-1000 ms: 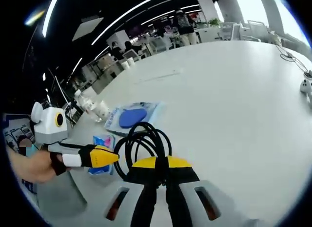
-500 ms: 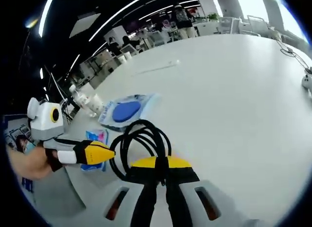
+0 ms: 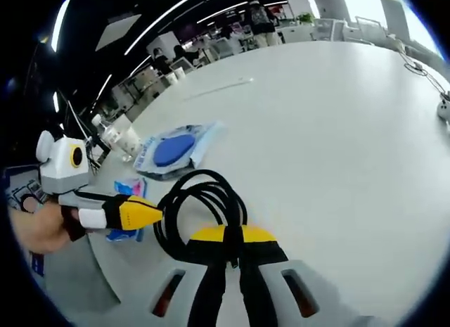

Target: Arrange the tabletop items into an orderly group along one side of the table until the central work area is clear of visible clutter.

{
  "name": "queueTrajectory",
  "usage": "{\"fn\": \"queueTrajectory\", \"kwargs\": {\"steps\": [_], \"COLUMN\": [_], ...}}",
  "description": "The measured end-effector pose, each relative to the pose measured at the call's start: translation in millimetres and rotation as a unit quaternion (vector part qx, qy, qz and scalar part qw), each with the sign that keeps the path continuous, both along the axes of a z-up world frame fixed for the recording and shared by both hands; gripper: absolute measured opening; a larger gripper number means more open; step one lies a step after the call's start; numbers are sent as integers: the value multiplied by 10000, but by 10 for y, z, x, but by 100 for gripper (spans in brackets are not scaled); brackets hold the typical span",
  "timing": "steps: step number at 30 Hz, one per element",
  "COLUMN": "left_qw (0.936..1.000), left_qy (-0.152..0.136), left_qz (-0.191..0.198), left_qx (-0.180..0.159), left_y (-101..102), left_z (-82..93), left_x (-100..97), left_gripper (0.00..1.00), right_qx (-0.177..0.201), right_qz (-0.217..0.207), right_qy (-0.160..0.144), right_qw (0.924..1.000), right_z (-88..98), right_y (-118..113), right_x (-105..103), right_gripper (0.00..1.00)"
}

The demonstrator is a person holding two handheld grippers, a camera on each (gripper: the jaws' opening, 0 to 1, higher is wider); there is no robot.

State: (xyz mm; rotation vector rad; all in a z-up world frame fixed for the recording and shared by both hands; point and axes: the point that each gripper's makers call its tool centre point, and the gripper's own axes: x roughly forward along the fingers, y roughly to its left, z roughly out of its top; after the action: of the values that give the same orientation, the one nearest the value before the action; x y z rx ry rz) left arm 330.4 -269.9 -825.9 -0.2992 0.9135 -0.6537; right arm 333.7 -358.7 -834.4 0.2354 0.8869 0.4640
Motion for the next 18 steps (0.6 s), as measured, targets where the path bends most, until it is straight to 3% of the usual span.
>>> {"fn": "queueTrajectory", "kwargs": {"steps": [18], "left_qw": [9998], "left_qy": [-31], "left_qz": [-60], "left_qx": [188], "left_y": [22], "left_z": [-134], "left_x": [22], "left_gripper": [0], "right_qx": [67], "right_qz": [-29], "right_qy": [112], "right_qw": [9999], "right_z": [-69], "right_y": [8], "right_x": [25], "right_gripper": [2]}}
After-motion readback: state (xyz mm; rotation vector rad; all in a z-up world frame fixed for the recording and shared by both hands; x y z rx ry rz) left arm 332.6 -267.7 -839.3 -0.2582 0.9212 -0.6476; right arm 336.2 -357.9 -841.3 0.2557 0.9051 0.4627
